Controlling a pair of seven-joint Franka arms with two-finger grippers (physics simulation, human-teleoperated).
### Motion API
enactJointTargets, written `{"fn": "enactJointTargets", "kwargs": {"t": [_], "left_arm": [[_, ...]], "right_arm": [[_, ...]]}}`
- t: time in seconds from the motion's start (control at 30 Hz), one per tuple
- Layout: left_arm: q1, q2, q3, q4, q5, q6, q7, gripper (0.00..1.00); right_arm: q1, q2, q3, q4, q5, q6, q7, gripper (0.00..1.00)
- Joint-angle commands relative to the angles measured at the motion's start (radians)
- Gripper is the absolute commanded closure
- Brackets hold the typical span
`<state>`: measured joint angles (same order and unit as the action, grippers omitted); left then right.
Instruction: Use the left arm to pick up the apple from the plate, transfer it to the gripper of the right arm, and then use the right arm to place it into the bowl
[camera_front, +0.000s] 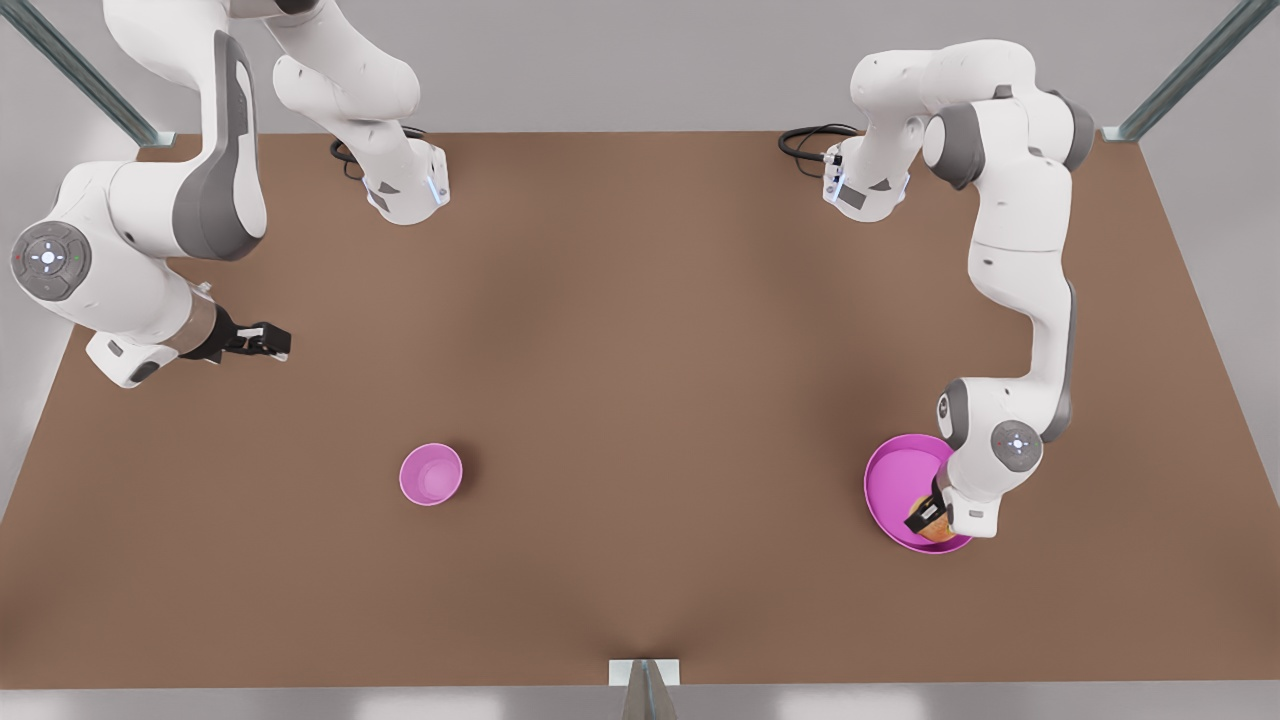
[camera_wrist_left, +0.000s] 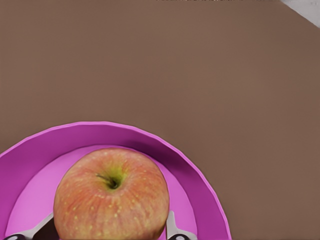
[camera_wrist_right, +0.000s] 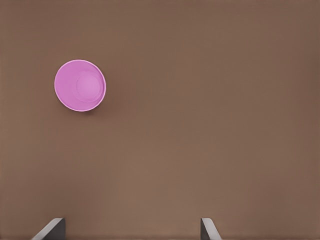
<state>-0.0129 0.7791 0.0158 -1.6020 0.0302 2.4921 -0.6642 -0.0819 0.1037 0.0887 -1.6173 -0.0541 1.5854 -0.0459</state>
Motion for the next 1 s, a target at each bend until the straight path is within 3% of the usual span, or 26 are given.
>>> {"fn": "enactJointTargets", "kwargs": {"t": [0.0, 0.97], "left_arm": [[0.001, 0.002, 0.000, 0.001, 0.004, 0.028, -0.031, 0.00], [0.010, 0.035, 0.001, 0.004, 0.040, 0.116, -0.031, 0.00]], "right_arm": [[0.001, -0.001, 0.000, -0.001, 0.000, 0.001, -0.002, 0.00], [0.008, 0.008, 0.000, -0.010, -0.001, 0.013, -0.002, 0.00]]}}
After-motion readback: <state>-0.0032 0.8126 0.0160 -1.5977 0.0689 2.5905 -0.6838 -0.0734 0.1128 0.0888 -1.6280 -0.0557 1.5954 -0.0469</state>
